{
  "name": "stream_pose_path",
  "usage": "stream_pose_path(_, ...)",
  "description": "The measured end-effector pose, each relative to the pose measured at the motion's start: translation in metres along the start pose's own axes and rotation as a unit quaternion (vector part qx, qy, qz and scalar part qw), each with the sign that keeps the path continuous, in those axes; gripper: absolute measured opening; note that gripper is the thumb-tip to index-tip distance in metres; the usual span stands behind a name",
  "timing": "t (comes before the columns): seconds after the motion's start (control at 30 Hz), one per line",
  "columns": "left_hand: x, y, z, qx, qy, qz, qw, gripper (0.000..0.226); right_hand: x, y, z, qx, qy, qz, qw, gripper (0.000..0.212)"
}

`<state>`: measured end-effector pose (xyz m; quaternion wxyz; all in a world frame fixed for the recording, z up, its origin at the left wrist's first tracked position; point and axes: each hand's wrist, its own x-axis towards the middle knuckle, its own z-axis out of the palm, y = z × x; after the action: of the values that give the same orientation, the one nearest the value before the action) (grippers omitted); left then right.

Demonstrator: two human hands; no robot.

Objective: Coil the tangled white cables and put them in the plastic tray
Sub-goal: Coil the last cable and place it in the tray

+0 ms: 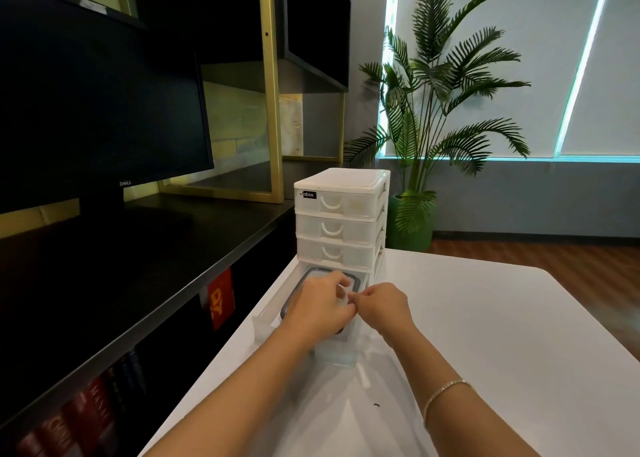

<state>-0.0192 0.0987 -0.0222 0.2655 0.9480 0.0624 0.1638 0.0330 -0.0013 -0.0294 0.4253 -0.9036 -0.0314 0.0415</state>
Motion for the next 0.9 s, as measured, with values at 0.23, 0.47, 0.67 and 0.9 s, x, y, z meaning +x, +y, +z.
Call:
stream_pose_path(0.23,0.021,-0.038,-0.032,-0.008,-0.034,-0.167,0.985,0.04,-0.005,-0.009,0.006,-0.082,0.003,-0.016,0.997,0.035)
stream_pose_path(0.47,0.035,-0.059,-0.022,0.023,-0.08,-0.211,0.974,0.033,-0.013,-0.024,0.006,-0.176,-0.013,-0.041,0.983,0.021)
stream_pose_path(0.67,0.037,-0.063,-0.016,-0.015,-0.02,-0.246,0.969,0.029,-0.015,-0.025,0.013,-0.192,-0.033,-0.05,0.98,0.025)
stream_pose_path(0.9,0.037,-0.062,-0.018,0.003,-0.017,-0.253,0.967,0.023,-0.016,-0.027,0.014,-0.198,-0.042,-0.04,0.979,0.031)
